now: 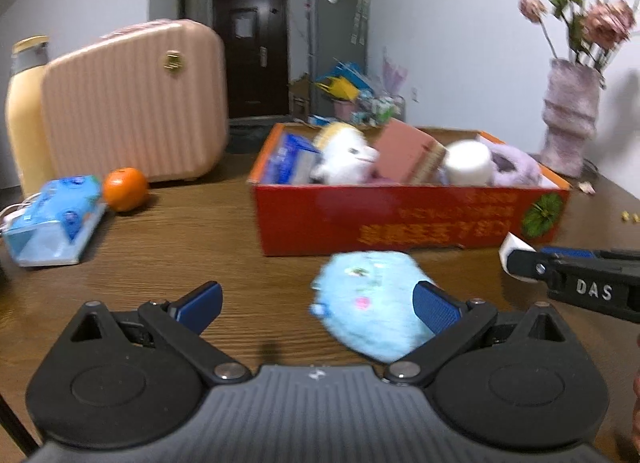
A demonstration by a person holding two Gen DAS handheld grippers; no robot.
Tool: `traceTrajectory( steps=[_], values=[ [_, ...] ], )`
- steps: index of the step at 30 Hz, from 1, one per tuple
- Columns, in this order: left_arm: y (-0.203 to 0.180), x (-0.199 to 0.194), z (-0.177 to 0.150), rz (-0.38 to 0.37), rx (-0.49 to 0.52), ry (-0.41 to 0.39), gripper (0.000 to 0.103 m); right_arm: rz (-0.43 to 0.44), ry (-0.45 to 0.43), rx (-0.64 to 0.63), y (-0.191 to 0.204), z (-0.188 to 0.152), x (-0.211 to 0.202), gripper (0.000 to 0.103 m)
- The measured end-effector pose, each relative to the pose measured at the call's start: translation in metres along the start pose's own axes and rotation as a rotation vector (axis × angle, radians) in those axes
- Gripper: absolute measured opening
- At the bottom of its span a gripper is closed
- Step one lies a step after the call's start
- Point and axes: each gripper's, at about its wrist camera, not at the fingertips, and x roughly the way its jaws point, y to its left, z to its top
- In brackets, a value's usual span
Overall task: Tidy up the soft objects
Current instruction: 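Grasp the light-blue plush with the left gripper while the right gripper grasps the white wedge sponge, then carry the plush with the left gripper while the right gripper carries the wedge sponge over the box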
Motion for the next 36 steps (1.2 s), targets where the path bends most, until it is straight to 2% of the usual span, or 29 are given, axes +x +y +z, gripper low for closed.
traceTrajectory(
  steps=[8,14,22,30,33,35,36],
  values=[
    [-0.029,0.021,0.001,-0.049,0.06,0.051,0.103,-0.013,-0.006,-0.002,-0.01,0.002,0.0,0.035],
    [-0.031,0.045,0.004,-0.059,0.04,0.138,0.103,-0.023,-0.009,-0.001,-0.018,0.003,0.0,0.035],
    [-0.032,0.059,0.003,-0.056,0.026,0.194,0.103,-0.027,-0.009,0.0,-0.024,0.004,0.0,0.035],
    [-0.032,0.059,0.002,-0.058,0.029,0.191,0.103,-0.026,-0.009,-0.01,-0.022,0.003,0.0,0.035],
    [-0.034,0.057,0.002,-0.074,0.038,0.183,0.094,-0.026,-0.009,-0.011,-0.022,0.003,-0.001,0.035],
    [-0.035,0.054,0.003,-0.079,0.041,0.17,0.079,-0.025,-0.01,-0.012,-0.022,0.003,-0.001,0.035],
    [-0.035,0.053,0.004,-0.085,0.041,0.166,0.076,-0.024,-0.013,-0.013,-0.022,0.003,-0.001,0.035]
  ],
)
